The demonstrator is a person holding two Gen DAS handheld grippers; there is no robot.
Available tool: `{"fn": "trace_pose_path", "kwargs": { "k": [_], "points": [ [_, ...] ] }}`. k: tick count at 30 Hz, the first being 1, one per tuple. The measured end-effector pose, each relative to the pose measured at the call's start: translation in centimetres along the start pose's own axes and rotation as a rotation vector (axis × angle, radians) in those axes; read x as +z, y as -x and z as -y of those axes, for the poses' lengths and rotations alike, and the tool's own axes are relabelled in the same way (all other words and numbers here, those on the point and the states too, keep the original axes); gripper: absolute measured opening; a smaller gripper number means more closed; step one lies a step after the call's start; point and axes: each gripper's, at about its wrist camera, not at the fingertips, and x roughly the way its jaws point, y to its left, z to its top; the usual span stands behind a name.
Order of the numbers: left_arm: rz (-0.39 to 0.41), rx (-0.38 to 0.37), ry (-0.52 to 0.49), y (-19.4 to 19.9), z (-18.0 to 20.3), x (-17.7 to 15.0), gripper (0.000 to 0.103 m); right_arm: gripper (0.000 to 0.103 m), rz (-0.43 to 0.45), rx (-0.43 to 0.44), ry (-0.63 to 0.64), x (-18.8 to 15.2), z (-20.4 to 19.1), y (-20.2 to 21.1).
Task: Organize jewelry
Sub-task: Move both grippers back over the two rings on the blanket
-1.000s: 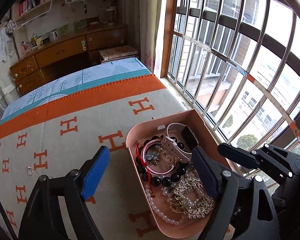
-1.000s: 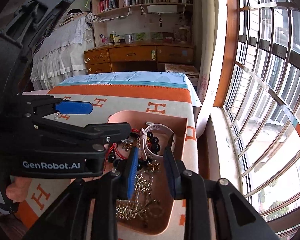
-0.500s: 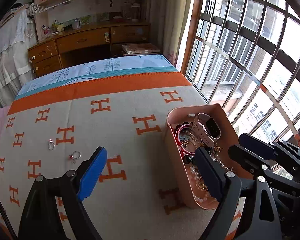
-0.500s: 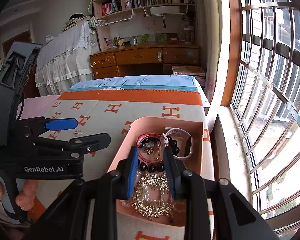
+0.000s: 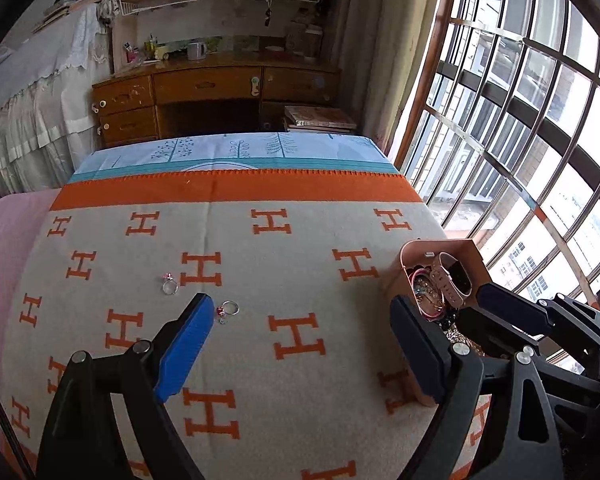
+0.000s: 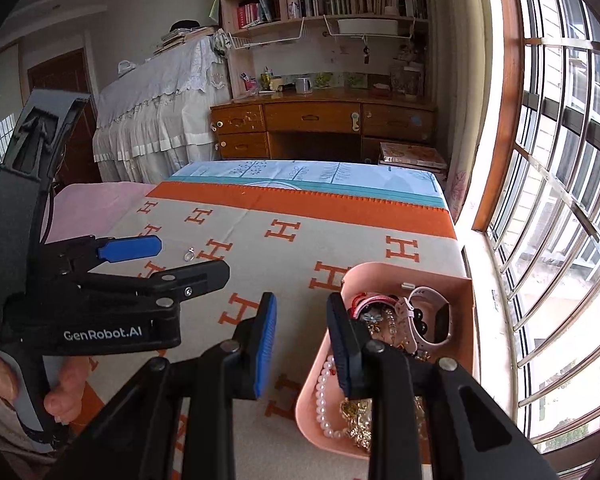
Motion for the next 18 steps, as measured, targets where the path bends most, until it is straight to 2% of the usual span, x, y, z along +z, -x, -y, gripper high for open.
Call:
{"fn": "trace_pose_path", "kwargs": {
  "k": [12,18],
  "points": [
    [0.074,0.063,0.026,2.3,-5.0,2.5,0.088,0.026,-0.015,0.051,0.034,3.6,-4.4,-2.4],
    [0.077,0.092,0.015,1.9,-7.2,3.6,0.089,0.026,-0.050,0.077,0.006,4.6,-5.5,-4.6]
  ]
}}
